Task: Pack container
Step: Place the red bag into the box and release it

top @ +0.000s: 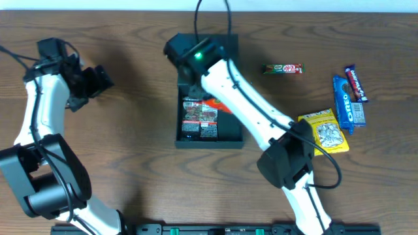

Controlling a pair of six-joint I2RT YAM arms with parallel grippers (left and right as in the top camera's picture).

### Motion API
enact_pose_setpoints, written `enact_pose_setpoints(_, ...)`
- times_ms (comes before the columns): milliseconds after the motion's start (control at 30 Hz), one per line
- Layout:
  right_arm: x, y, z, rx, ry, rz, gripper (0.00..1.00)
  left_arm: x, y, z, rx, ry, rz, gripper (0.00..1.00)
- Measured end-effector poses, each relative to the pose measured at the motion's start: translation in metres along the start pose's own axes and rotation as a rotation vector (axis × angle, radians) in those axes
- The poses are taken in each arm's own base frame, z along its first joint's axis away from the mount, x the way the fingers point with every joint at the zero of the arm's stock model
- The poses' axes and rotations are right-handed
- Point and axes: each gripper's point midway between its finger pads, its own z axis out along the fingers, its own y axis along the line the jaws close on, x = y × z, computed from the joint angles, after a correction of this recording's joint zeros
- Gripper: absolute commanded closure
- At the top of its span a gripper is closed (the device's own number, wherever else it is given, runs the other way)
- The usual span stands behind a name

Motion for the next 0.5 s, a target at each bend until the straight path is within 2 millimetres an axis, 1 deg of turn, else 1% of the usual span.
enact_pose_setpoints(67, 0.009, 0.012, 0.005, -0.008, -0.005, -0.008, 0.98, -0.003, 0.007, -0.002, -0.005, -0.005, -0.017, 0.05)
enact_pose_setpoints(100, 0.016, 0.019, 0.009, -0.011, -0.003, -0.015, 0.98, -0.004, 0.011, -0.002, -0.007, -0.009, -0.024, 0.04)
enact_pose_setpoints(167, 0.028, 0.024, 0.013, -0.01, 0.013, -0.024, 0.98, -0.005, 0.013, -0.003, -0.008, -0.012, -0.029, 0.05)
enact_pose_setpoints(267, 0.041, 0.029, 0.015, -0.018, 0.054, -0.03, 0.98, -0.006, 0.012, -0.003, -0.006, -0.016, -0.027, 0.05)
enact_pose_setpoints(500, 0.053, 0.031, 0.015, -0.033, 0.11, -0.009, 0.98, -0.007, 0.012, -0.003, -0.005, -0.017, -0.026, 0.05)
